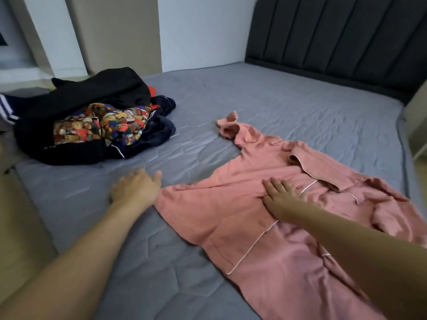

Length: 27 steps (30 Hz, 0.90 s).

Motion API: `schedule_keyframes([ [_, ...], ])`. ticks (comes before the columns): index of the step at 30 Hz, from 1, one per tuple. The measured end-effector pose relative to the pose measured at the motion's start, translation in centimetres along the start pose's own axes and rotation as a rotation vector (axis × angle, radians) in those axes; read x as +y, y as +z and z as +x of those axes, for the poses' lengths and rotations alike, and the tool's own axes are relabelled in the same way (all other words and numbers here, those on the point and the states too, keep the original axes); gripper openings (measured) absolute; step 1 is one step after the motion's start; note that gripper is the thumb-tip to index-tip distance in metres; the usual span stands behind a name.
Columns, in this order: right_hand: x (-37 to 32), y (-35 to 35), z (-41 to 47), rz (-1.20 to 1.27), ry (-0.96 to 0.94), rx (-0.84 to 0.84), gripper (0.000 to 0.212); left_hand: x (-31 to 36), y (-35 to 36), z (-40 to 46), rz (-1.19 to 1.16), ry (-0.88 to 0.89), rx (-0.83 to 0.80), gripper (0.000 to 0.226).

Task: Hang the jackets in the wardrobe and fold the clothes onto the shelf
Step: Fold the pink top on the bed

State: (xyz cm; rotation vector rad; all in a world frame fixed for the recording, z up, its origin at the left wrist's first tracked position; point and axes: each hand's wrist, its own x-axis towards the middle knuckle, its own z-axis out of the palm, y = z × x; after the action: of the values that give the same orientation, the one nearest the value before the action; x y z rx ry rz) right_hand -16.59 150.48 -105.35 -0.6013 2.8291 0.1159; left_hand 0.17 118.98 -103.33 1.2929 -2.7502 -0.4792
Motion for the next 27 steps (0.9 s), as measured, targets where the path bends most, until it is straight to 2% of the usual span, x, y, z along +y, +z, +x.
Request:
schedule_keyframes([
  [2,0.0,0.0,-0.1,-0.018,0.024,0.008,0.059,3.1,1.2,-1.0,-0.011,0.170,-0.011,0.075],
  [5,-0.3,-1.9,0.1,-0.089,-0.061,-0.103,0.061,5.8,3.5,-1.6,0.182,0.410,-0.057,0.059],
  [7,-0.4,-5.0,1.2,-0.056,-0.077,-0.227,0.055,6.9,4.4,-1.1,0.333,0.374,-0.092,0.053],
  [8,-0.2,-6.8,2.0,-0.090,-0.083,-0.219,0.045,7.9,4.5,-0.8,0.342,0.330,-0.064,0.054],
  [9,0.0,-8.3,2.8,-0.151,-0.103,-0.131,0.037,9.4,4.6,-0.5,0.283,0.307,-0.028,0.053],
  [10,0.7,-9.9,3.8,-0.230,-0.108,0.034,0.039,11.3,4.8,-0.1,0.190,0.331,-0.010,0.049],
  [12,3.4,-11.8,6.5,-0.124,-0.060,0.315,0.042,15.3,5.2,0.8,-0.029,0.387,-0.077,0.042],
  [13,5.0,-11.8,7.7,-0.044,-0.049,0.377,0.045,17.3,5.3,1.4,-0.148,0.368,-0.124,0.040],
  [14,6.5,-11.3,8.8,-0.036,-0.059,0.369,0.049,19.1,5.5,2.2,-0.284,0.324,-0.161,0.039],
  [17,9.4,-6.0,11.5,-0.142,-0.109,0.199,0.066,23.6,5.8,5.5,-0.754,0.154,-0.276,0.033],
  [19,10.4,-1.6,12.7,-0.177,-0.152,0.229,0.074,26.1,5.8,7.6,-0.980,0.054,-0.358,0.025],
  [22,10.8,1.3,14.1,-0.130,-0.215,0.321,0.089,29.5,5.9,11.4,-1.153,-0.004,-0.448,0.031],
  [24,11.2,1.4,14.8,-0.016,-0.234,0.312,0.084,31.7,6.0,14.1,-1.257,-0.035,-0.477,0.017],
  [25,11.5,1.2,15.1,0.041,-0.240,0.284,0.078,32.6,5.9,15.4,-1.247,-0.050,-0.453,0.013],
  [26,11.7,0.8,15.2,0.107,-0.245,0.236,0.073,33.6,5.8,16.4,-1.197,-0.055,-0.429,0.022],
  [27,11.9,0.2,15.1,0.228,-0.266,0.171,0.068,34.7,5.7,16.7,-1.046,-0.013,-0.326,0.031],
])
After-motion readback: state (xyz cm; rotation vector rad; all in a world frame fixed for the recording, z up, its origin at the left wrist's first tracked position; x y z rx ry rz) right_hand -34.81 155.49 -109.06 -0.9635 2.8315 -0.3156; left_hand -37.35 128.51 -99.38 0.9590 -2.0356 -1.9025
